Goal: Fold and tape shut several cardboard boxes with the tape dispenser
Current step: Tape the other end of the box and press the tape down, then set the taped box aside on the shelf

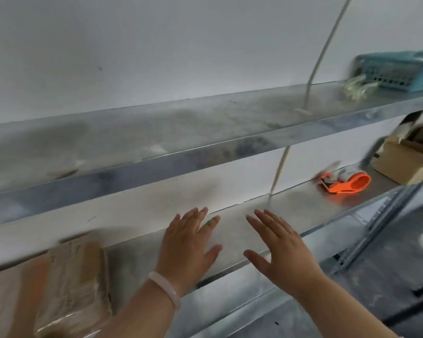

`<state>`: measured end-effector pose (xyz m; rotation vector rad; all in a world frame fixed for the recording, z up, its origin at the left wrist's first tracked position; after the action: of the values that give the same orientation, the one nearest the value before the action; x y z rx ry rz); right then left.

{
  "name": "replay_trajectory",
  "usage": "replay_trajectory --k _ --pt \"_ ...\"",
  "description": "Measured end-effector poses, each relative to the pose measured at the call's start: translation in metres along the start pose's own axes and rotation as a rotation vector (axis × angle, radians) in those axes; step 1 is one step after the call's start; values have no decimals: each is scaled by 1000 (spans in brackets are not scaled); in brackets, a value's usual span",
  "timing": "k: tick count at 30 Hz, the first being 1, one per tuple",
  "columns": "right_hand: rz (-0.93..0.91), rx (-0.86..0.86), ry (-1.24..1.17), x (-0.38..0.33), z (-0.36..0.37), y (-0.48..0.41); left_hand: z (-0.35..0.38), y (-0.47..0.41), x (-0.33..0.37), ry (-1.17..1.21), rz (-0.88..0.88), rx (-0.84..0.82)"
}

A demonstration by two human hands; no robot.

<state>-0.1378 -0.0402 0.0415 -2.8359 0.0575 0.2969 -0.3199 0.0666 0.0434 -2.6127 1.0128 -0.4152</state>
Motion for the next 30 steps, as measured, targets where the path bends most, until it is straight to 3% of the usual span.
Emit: replay_trajectory --k 16,21,30 --pt "523 174 61 328 -147 175 94 -153 380 383 354 73" --pt "606 241 45 385 -170 191 124 -194 443 445 409 36" --pt "695 202 48 511 -172 158 213 -300 515 469 409 -43"
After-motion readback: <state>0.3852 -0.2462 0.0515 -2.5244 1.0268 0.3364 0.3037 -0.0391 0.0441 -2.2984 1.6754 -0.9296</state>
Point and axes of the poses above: each hand's wrist, its own y-axis away from the middle knuckle, its own z-axis out of the palm, x = y × z, the point moved 4 cm from there along -y, towards the middle knuckle, and after that the axes turned 5 degrees about -z, right-handed, at the moved point
